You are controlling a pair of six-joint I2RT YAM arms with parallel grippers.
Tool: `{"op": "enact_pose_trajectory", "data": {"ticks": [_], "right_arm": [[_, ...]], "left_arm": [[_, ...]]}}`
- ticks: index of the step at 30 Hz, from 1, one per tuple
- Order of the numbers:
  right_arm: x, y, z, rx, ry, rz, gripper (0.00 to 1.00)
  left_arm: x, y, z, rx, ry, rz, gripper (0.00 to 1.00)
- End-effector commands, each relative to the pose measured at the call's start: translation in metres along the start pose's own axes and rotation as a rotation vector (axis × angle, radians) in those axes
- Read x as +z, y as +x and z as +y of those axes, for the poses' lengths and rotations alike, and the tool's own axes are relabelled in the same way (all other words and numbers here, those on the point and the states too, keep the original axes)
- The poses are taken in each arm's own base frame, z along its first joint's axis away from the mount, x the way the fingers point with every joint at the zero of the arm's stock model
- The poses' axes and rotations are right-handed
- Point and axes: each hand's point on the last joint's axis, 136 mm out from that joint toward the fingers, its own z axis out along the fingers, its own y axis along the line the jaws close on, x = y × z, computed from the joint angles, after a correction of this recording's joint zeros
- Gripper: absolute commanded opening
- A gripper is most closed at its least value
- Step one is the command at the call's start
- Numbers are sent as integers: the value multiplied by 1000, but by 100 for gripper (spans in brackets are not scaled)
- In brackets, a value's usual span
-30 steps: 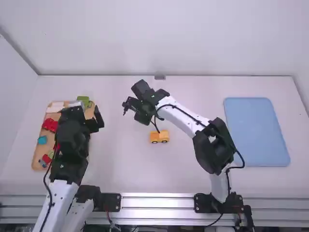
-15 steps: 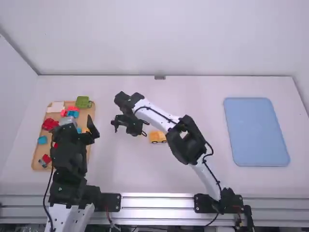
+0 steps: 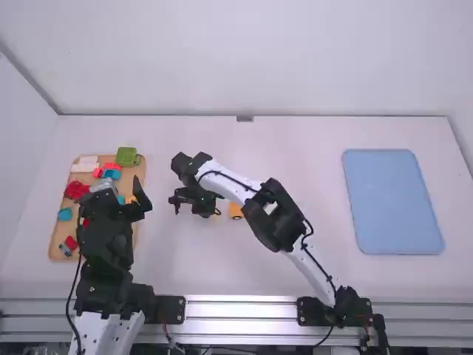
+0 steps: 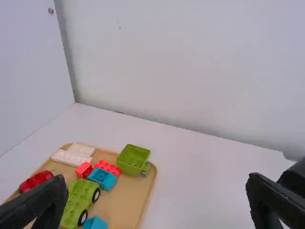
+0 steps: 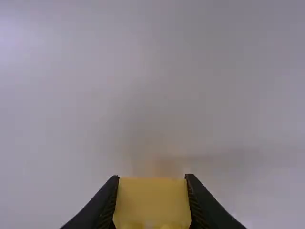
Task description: Assemble lego blocks to make yellow taxi
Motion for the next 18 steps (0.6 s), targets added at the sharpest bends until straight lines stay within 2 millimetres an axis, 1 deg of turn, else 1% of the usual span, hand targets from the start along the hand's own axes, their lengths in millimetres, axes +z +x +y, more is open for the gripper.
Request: {"op": "enact_pose_trajectory", "data": {"ticks": [1,2,5,6,7,8,9,10,13,15,16,18], "right_arm": [[2,0,-4,4,2,-2,14],[2,-1,-4,3,4,-5,22],[2,-2,-6,2,9,-10,33],[2,-2,-6,2,12,-13,53],[2,-3,-6,2,13,-13,65],[2,-3,-7,1,14,-15,82],[2,-3,-7,2,14,-16,92],[1,-2,-9,6,18,-17,98],[-4,2,-16,21,24,-19,98],[-22,0,-26,38,40,-50,98],[-26,-2,-27,38,40,-57,98],[-49,-11,-31,47,45,-117,99]], "left_arm": [[-1,-2,2,-6,-10,-11,99],[-1,-2,2,-6,-11,-10,99],[-1,-1,2,-5,-10,-8,99],[-1,0,2,-4,-11,-4,99],[-1,0,2,-3,-11,-2,99],[-1,1,3,-1,-12,1,99],[-1,1,3,-1,-13,1,99],[-1,2,4,-1,-16,3,99],[0,2,4,-1,-19,5,99],[1,1,1,-4,-10,4,99],[1,2,1,-11,-11,4,99],[4,3,2,-35,-19,10,99]]}}
